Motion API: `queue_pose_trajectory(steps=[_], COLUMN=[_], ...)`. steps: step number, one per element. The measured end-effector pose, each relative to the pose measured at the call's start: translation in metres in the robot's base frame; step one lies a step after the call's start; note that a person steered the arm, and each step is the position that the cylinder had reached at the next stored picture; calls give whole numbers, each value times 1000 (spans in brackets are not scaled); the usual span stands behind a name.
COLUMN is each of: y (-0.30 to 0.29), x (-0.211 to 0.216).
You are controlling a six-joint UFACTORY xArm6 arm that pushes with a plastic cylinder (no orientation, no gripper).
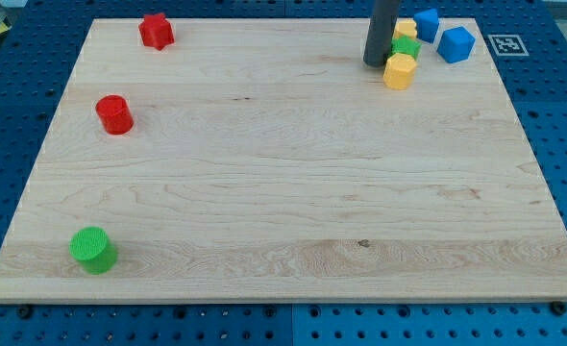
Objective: Push the red circle right below the red star
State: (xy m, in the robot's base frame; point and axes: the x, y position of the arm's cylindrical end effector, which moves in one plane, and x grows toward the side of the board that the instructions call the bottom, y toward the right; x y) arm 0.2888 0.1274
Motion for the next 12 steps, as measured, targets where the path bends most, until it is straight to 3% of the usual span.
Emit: queue_pose_trajectory(steps=[1,4,5,6,9,12], y=[-9,-160,-220,-284,-366,-360], x=[1,170,182,182,164,109])
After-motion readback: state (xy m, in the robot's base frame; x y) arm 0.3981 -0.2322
